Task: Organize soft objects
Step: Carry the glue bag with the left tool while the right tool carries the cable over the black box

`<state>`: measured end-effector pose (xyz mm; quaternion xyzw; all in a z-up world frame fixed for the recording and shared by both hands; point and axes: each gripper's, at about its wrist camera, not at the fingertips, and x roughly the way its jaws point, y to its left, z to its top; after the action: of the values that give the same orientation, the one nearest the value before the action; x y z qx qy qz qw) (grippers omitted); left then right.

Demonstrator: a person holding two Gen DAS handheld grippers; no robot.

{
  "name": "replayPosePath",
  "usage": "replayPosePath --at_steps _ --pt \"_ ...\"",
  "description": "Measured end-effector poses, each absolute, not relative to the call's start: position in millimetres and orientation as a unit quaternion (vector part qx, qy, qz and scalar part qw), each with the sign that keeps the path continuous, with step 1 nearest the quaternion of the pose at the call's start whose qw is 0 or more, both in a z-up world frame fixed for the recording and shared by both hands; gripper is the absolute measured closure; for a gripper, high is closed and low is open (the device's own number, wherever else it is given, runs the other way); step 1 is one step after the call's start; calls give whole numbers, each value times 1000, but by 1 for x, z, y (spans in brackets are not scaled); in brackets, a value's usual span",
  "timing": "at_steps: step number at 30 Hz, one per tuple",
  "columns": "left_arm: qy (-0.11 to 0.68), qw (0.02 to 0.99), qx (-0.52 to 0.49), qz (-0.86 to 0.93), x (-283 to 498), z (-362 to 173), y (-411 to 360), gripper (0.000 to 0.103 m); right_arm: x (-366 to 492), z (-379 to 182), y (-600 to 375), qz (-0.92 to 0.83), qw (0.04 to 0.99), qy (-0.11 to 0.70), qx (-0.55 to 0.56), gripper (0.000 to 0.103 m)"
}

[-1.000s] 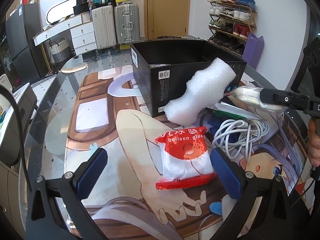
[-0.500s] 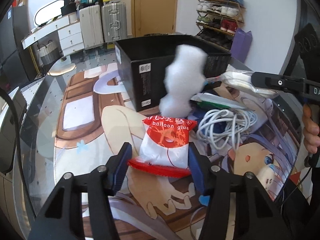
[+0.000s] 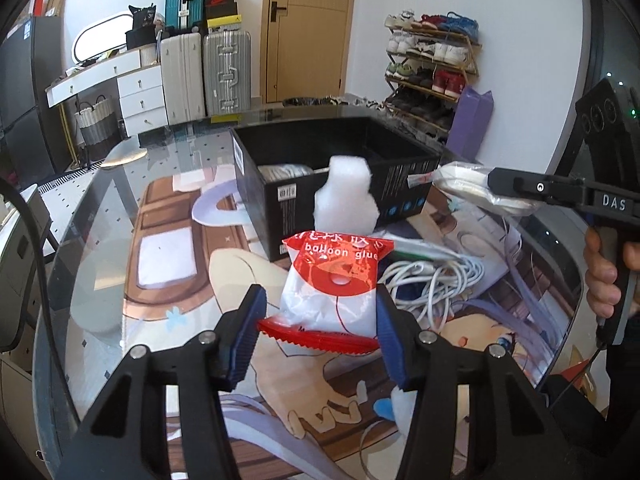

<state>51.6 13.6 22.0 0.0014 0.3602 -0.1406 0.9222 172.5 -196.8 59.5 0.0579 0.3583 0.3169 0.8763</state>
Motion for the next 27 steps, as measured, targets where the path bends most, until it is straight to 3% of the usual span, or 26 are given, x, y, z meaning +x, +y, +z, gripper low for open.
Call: replayPosePath --at_steps 27 --pt "295 951 -33 -92 66 65 31 50 172 83 -183 300 904 303 20 68"
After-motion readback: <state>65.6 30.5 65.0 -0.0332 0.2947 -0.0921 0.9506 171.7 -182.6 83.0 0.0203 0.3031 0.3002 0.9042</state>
